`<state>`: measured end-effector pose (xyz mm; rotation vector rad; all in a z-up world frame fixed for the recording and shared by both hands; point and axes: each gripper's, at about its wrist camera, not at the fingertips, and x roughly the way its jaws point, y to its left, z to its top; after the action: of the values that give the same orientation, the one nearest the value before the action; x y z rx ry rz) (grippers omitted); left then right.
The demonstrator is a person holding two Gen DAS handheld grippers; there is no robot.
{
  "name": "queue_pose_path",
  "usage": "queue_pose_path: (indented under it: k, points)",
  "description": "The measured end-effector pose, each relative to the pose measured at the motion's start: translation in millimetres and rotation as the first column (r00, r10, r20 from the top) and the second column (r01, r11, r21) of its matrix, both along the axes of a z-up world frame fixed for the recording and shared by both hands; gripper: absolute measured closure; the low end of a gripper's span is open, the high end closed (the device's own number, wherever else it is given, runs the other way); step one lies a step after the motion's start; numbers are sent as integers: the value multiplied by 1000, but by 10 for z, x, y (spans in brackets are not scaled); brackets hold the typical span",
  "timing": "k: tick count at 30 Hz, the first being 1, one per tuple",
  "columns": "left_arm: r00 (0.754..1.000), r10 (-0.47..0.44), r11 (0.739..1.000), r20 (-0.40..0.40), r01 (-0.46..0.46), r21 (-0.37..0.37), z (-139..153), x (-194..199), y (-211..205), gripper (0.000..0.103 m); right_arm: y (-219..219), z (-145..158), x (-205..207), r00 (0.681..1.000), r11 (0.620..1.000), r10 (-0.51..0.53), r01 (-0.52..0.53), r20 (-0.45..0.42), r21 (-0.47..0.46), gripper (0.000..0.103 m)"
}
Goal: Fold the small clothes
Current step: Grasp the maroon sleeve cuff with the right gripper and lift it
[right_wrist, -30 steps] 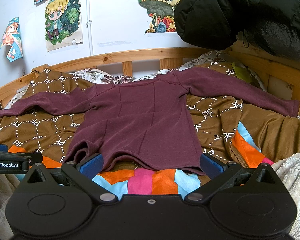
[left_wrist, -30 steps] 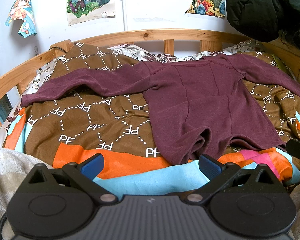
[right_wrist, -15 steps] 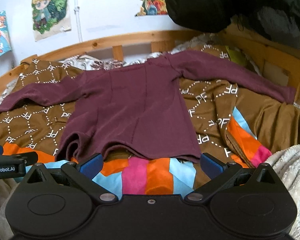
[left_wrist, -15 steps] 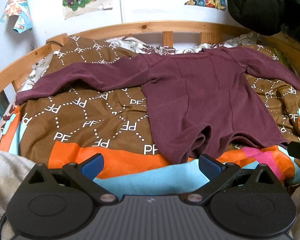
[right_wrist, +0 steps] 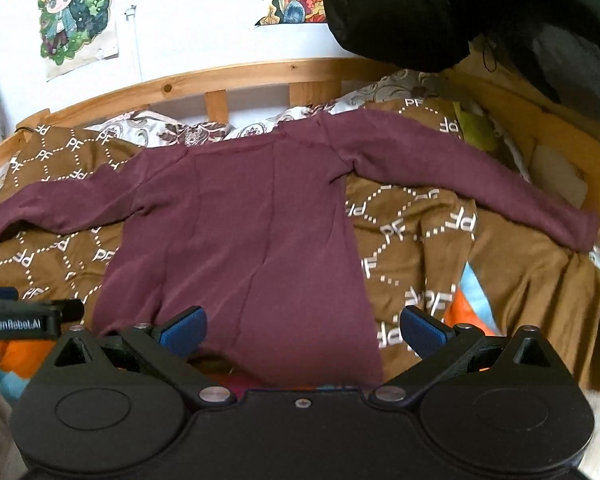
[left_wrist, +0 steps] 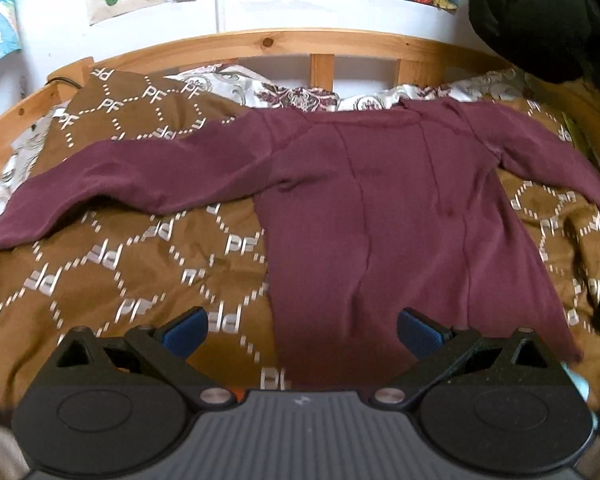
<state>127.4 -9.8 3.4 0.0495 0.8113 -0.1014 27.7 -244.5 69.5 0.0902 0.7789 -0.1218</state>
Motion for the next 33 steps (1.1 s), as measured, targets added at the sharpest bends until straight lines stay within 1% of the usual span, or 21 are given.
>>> queue_pose_path:
  k: [2, 5, 8, 10, 11, 12, 14, 15, 17, 18, 20, 21, 22, 24, 26, 28, 29, 31, 33]
  points:
    - [1000, -7, 1000, 10, 6, 4, 20, 189, -13, 1, -73, 4, 158, 1000, 1000, 6, -6, -3, 7, 0]
    - [998, -23, 999, 53, 22, 36, 44, 442, -72, 1, -235, -3, 404, 1000, 1000, -18, 18, -4, 23, 0]
    - [995, -31, 998, 94, 26, 60, 12, 680, -161, 0, -447, -33, 628, 998, 998, -57, 56, 31, 40, 0]
    - [993, -38, 998, 112, 31, 63, -80, 820, -200, 0, -678, -88, 732, 992, 989, -102, 93, 73, 112, 0]
    - [992, -41, 998, 118, 34, 60, -142, 872, -217, 0, -807, -119, 767, 986, 980, -141, 127, 85, 156, 0]
    - [992, -41, 998, 119, 35, 56, -203, 904, -227, 0, -976, -169, 797, 975, 961, -202, 178, 97, 212, 0]
    - [994, -38, 999, 102, 34, 40, -332, 952, -214, 0, -1211, -242, 801, 948, 933, -291, 252, 129, 256, 0]
    - [996, -39, 999, 86, 37, 31, -392, 966, -199, 0, -1339, -289, 781, 926, 921, -341, 296, 162, 252, 0]
    - [998, -40, 999, 41, 40, 21, -493, 1003, -167, 0, -1501, -352, 723, 889, 905, -407, 360, 209, 228, 0]
    - [999, -39, 999, 18, 39, 17, -529, 1022, -157, 0, -1606, -382, 702, 867, 887, -447, 397, 220, 238, 0]
    - [999, -36, 999, -15, 36, -6, -573, 1050, -134, 0, -1817, -441, 693, 826, 845, -519, 456, 222, 278, 0]
    - [999, -35, 999, -25, 35, -15, -591, 1053, -120, 0, -1888, -461, 685, 809, 829, -546, 484, 219, 281, 0]
    - [999, -33, 999, -34, 32, -22, -602, 1059, -107, 0, -1971, -478, 691, 782, 805, -585, 524, 218, 279, 0]
    - [999, -27, 999, -43, 26, -31, -617, 1063, -80, 0, -2098, -485, 698, 731, 762, -646, 600, 221, 245, 0]
    - [999, -19, 999, -47, 18, -37, -628, 1067, -59, 0, -2232, -484, 671, 657, 690, -724, 692, 209, 213, 0]
    - [998, -14, 999, -53, 12, -41, -635, 1074, -40, 0, -2403, -501, 664, 585, 616, -788, 755, 191, 225, 0]
    - [998, -11, 999, -56, 9, -41, -633, 1077, -38, 0, -2484, -508, 664, 563, 591, -806, 773, 181, 231, 0]
    - [999, -8, 999, -54, 6, -37, -627, 1079, -37, 0, -2652, -518, 645, 504, 530, -848, 814, 163, 239, 0]
    - [999, -4, 1000, -46, 3, -31, -614, 1072, -35, 0, -2772, -533, 631, 454, 480, -877, 844, 157, 239, 1]
